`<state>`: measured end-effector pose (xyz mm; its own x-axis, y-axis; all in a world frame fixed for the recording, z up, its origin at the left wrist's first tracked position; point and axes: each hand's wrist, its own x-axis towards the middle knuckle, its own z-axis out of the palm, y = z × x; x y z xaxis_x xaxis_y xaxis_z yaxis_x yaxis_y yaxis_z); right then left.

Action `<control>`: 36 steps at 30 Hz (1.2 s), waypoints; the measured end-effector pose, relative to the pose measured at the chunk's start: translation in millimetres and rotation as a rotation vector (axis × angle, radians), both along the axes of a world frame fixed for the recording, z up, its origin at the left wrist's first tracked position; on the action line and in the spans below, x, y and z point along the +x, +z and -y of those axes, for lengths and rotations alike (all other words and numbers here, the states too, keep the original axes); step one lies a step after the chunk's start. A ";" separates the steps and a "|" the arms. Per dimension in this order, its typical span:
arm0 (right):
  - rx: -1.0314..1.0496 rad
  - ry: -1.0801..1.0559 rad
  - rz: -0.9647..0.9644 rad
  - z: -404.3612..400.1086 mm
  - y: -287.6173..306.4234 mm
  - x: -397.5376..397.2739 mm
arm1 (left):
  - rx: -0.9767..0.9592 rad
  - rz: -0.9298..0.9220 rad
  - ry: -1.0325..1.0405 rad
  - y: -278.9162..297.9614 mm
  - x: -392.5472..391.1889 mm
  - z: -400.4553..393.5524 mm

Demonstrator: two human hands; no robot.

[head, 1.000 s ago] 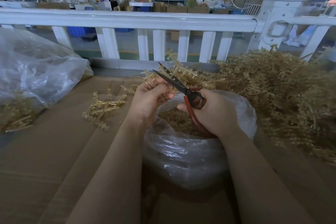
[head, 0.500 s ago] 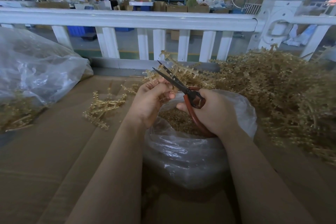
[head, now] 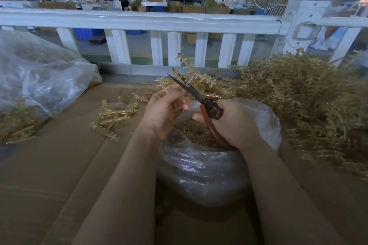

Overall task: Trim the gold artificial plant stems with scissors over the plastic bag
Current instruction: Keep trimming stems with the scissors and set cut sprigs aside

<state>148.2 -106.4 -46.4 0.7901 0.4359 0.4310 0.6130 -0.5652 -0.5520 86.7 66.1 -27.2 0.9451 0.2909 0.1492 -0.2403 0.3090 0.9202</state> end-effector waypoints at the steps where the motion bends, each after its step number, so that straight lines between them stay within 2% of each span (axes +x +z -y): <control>1: -0.008 -0.002 -0.007 0.0 0.6 -0.2 | -0.009 0.002 0.004 0.0 0.0 -0.4; 5: -0.012 0.002 0.015 1.2 3.8 -5.2 | -0.028 0.005 0.021 0.4 0.3 0.9; 7: -0.028 0.016 0.050 2.0 6.6 -7.3 | -0.090 0.005 0.037 0.6 0.7 -0.5; 14: -0.043 0.031 -0.011 1.7 6.5 -5.0 | -0.334 0.006 0.083 0.5 0.3 -9.5; 18: -0.026 0.046 0.019 3.6 5.7 -5.5 | -0.386 -0.027 0.126 -2.1 2.1 -13.9; 28: 0.447 0.082 -0.176 -1.6 3.1 0.6 | -0.005 -0.152 -0.016 -4.0 3.6 1.4; 36: 0.484 0.128 -0.231 -2.8 1.1 3.8 | 0.108 -0.176 -0.069 -1.7 2.6 9.4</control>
